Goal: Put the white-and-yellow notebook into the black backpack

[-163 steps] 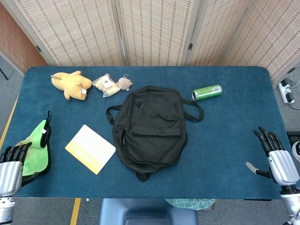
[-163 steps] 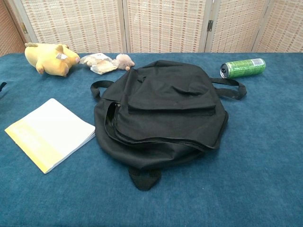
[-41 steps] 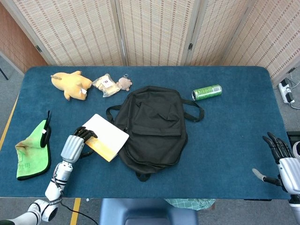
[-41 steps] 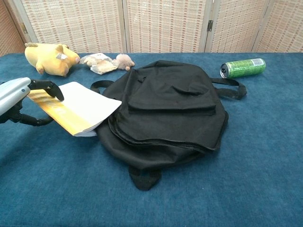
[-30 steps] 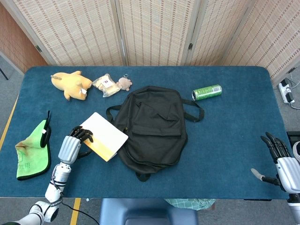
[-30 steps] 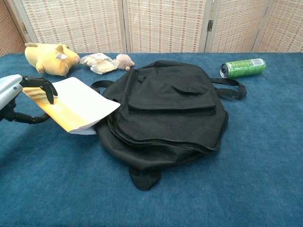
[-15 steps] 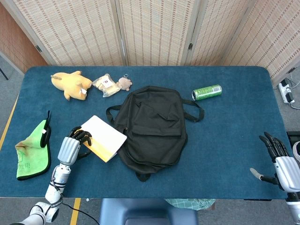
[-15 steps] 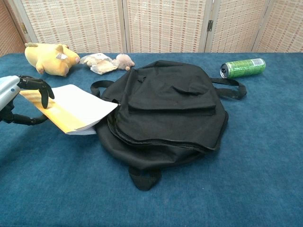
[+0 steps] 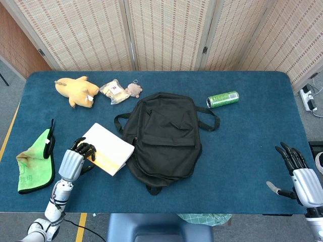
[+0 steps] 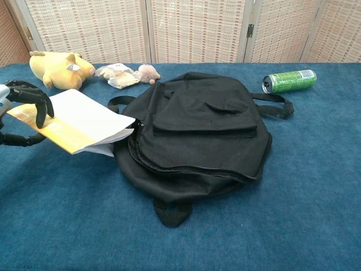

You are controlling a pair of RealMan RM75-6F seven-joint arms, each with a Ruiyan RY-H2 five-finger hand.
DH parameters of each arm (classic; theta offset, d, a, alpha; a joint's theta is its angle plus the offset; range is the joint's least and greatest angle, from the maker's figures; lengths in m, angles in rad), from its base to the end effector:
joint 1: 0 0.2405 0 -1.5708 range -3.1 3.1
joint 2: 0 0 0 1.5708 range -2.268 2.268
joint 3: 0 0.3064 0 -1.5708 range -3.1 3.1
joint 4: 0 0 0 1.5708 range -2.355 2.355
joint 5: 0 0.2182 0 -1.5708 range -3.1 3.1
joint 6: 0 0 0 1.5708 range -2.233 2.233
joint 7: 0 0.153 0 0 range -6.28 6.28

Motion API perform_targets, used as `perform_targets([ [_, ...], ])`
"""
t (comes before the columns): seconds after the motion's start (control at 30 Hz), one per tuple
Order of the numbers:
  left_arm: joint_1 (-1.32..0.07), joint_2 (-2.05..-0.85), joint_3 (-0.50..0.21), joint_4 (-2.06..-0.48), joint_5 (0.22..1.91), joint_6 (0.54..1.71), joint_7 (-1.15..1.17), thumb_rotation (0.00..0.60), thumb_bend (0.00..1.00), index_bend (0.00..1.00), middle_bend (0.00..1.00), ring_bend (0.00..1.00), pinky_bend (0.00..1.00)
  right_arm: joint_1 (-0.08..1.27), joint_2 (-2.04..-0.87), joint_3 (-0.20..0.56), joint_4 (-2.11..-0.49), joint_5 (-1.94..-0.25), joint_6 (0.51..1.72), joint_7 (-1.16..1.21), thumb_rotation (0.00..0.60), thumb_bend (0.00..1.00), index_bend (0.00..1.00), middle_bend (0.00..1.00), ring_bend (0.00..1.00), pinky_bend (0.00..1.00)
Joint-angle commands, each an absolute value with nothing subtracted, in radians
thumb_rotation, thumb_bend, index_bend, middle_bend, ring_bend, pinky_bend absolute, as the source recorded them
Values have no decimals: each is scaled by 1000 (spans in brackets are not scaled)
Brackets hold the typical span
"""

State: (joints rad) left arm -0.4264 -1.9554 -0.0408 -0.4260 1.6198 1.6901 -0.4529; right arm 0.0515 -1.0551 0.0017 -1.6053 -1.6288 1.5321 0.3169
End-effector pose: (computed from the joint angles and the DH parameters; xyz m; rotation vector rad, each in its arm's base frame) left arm -0.3171 0.3146 -0.0187 -1.5491 -0.5920 -1.4154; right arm -0.3539 -0.1715 0.1891 1.3882 -1.0780 1.1239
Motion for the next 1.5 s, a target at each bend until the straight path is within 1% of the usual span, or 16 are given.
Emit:
perform_targets([
  [0.03, -419, -1926, -39, -429, 1635, 1758, -425, 600, 562, 717, 541, 451, 265, 54, -1054, -1, -1617, -1639, 1533, 302, 600, 228, 0, 24, 0, 0],
  [0.17, -413, -1892, -38, -449, 1647, 1823, -387, 600, 576, 716, 548, 458, 266, 62, -1056, -2, -1628, -1650, 1526, 279, 600, 226, 0, 24, 0, 0],
  [0.43, -404, -1829, -49, -545, 1661, 1923, -341, 600, 603, 716, 564, 470, 267, 100, -1070, -7, -1658, -1671, 1471, 214, 600, 230, 0, 24, 0, 0],
  [0.6, -405, -1795, -41, -621, 1694, 1979, -312, 600, 604, 717, 566, 471, 267, 150, -1088, -13, -1690, -1685, 1385, 147, 600, 280, 0, 25, 0, 0],
  [0.73, -415, -1782, -26, -667, 1732, 2002, -268, 600, 601, 716, 569, 472, 267, 209, -1121, -8, -1716, -1679, 1288, 94, 600, 283, 0, 34, 0, 0],
  [0.93, -435, -1765, -12, -728, 1777, 2011, -225, 600, 601, 716, 569, 472, 267, 319, -1213, 27, -1725, -1627, 1122, 23, 600, 284, 28, 45, 0, 0],
  [1.03, -441, -1754, -8, -755, 1797, 2016, -206, 600, 601, 715, 569, 472, 267, 378, -1268, 53, -1710, -1573, 1037, 10, 600, 283, 39, 47, 0, 0],
  [1.17, -446, -1742, -7, -783, 1811, 2016, -188, 600, 601, 714, 570, 471, 267, 440, -1337, 81, -1680, -1518, 958, -10, 600, 281, 46, 50, 0, 0],
  [1.5, -447, -1727, -10, -810, 1823, 2006, -179, 600, 601, 714, 569, 472, 267, 558, -1493, 126, -1598, -1410, 847, -89, 600, 283, 69, 62, 0, 0],
])
